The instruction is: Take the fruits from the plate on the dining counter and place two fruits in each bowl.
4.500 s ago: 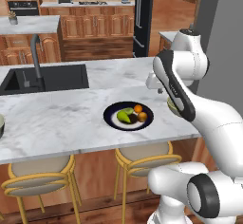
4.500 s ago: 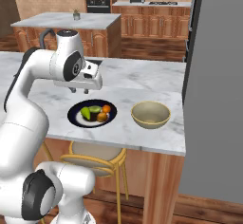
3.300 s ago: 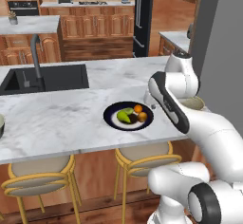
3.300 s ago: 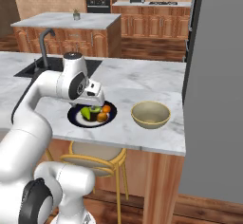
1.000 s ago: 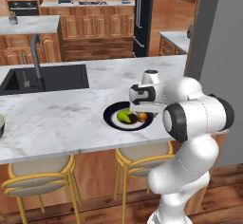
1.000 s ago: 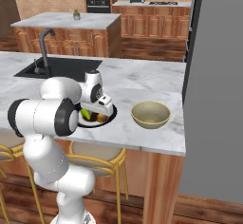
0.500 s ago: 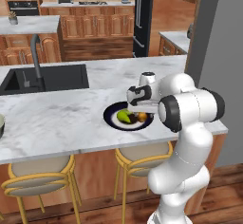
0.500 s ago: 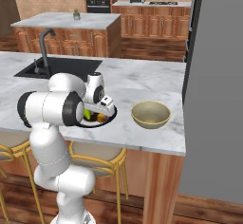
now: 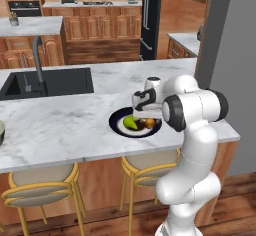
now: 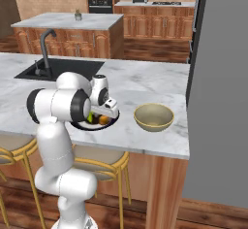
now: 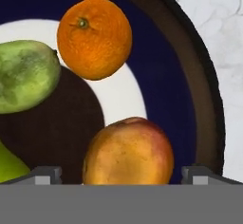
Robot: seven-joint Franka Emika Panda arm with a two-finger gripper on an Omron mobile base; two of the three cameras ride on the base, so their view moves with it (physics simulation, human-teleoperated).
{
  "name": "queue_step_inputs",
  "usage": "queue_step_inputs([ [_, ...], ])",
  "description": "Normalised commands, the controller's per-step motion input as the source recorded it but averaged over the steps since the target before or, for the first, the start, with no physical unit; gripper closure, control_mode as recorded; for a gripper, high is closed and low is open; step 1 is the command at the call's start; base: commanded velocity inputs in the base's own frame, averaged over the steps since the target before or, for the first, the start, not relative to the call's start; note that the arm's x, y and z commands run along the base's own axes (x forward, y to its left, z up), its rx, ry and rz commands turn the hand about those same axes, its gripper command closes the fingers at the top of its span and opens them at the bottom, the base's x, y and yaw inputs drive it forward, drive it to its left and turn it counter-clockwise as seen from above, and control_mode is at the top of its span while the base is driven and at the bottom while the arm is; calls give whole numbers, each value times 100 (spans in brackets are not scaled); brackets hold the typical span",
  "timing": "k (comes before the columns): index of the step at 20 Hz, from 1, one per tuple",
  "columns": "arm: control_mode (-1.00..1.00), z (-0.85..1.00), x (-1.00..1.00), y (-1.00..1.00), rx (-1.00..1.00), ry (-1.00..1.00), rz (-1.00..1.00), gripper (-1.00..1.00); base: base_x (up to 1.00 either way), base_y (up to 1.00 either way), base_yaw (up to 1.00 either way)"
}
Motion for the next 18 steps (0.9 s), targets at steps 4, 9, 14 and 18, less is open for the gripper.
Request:
queue_step_inputs([
  [4, -100, -14, 3, 0, 0, 2, 0, -100, 0, 0, 0],
  [9, -100, -17, 0, 0, 0, 2, 0, -100, 0, 0, 0],
  [14, -100, -16, 0, 0, 0, 3, 0, -100, 0, 0, 0],
  [18, -100, -7, 0, -2, 0, 1, 0, 100, 0, 0, 0],
])
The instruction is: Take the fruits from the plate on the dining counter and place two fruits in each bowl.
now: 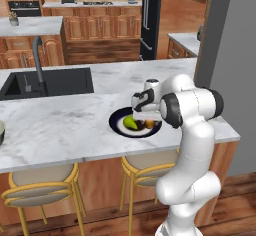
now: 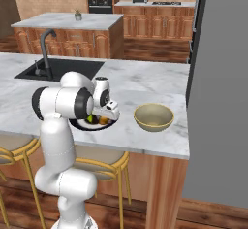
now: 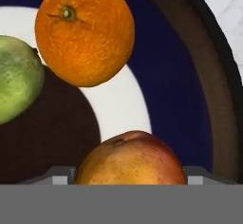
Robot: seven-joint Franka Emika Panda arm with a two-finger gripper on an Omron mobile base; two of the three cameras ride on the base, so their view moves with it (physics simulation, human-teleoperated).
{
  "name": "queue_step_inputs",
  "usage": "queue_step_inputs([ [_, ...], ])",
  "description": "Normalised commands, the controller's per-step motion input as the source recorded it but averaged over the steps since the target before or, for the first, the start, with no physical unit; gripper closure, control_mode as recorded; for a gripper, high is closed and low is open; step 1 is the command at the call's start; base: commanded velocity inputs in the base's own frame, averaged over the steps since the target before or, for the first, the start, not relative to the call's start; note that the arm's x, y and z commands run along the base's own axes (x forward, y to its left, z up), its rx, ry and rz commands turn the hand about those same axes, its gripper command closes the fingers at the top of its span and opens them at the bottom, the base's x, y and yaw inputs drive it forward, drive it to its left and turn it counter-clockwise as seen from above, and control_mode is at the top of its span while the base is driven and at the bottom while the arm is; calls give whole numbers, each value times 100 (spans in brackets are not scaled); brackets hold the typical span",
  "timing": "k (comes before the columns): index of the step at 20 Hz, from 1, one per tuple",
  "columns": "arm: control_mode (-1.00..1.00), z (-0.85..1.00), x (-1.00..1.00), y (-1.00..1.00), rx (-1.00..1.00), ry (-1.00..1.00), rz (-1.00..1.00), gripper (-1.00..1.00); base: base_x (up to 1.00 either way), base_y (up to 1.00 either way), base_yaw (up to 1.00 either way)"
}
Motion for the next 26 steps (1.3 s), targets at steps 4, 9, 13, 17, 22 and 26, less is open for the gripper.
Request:
queue_step_inputs([
  [4, -100, 20, 0, -7, 4, -5, 1, 100, 0, 0, 0],
  [9, -100, 59, -4, -15, 14, 0, 10, 100, 0, 0, 0],
  [13, -100, 71, -23, -36, 7, -1, 14, 100, 0, 0, 0],
  [17, -100, 60, -10, -59, 0, -1, 13, 100, 0, 0, 0],
  [22, -100, 42, -15, -64, -1, -2, 16, 100, 0, 0, 0],
  [26, -100, 3, -21, -66, -8, -9, 18, 100, 0, 0, 0],
])
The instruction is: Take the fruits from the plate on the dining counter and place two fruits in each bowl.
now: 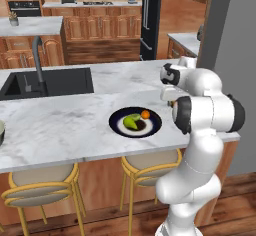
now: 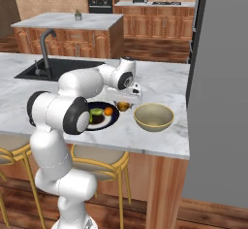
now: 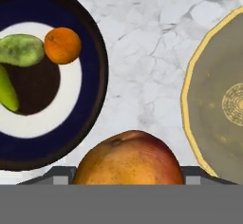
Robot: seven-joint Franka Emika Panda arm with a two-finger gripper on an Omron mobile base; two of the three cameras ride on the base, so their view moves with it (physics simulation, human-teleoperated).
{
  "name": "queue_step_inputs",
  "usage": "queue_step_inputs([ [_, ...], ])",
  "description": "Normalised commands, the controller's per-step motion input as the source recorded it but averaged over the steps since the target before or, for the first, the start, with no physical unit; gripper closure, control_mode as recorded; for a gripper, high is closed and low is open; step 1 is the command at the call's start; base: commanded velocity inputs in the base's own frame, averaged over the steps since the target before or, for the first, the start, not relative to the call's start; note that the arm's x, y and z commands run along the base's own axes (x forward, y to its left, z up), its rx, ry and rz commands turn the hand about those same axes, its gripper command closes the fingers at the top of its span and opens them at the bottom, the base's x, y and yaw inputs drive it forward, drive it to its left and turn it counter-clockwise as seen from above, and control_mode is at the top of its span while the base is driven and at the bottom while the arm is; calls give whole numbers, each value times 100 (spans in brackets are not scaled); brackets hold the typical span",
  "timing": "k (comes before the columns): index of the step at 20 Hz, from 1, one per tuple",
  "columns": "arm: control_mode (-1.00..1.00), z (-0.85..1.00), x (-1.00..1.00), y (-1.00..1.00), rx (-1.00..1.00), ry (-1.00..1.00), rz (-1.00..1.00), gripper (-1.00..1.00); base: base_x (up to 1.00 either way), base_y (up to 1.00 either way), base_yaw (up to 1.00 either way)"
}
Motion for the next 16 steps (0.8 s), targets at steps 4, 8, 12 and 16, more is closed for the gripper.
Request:
queue_step_inputs([
  [4, -100, 0, -9, -66, -6, -10, 12, 100, 0, 0, 0],
  [8, -100, -11, -4, -53, -3, -7, 3, 100, 0, 0, 0],
  [12, -100, -19, 6, -45, -1, -5, 0, 100, 0, 0, 0],
  [16, -100, -25, 31, -43, 0, 0, 0, 100, 0, 0, 0],
])
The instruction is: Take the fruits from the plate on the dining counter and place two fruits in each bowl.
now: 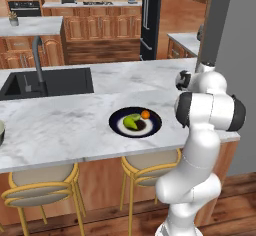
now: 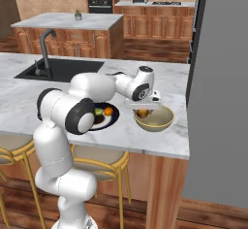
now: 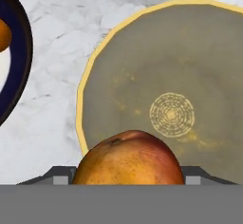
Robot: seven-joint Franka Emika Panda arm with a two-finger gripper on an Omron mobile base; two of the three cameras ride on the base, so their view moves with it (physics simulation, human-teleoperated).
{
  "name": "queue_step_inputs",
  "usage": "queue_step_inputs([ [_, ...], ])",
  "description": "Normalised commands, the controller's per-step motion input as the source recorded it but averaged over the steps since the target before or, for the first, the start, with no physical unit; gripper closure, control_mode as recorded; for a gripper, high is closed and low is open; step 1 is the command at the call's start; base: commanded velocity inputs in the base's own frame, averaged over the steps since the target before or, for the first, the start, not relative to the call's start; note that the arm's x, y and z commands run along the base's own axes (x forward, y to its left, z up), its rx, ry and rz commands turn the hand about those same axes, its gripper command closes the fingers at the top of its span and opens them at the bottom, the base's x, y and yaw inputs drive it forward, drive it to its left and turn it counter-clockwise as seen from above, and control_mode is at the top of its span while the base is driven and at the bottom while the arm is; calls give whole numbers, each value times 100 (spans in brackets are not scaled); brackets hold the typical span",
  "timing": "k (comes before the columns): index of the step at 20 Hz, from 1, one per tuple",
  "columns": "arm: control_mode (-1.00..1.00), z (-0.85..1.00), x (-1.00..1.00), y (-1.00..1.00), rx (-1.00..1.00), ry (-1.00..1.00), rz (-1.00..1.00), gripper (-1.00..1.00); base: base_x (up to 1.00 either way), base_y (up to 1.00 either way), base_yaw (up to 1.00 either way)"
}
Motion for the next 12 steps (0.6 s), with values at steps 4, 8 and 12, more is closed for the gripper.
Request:
queue_step_inputs([
  [4, -100, -28, 38, -32, 0, 1, 0, 100, 0, 0, 0],
  [8, -100, -28, 39, -30, 4, 6, 0, 100, 0, 0, 0],
  [12, -100, -30, 28, -17, 8, 7, 0, 100, 0, 0, 0],
])
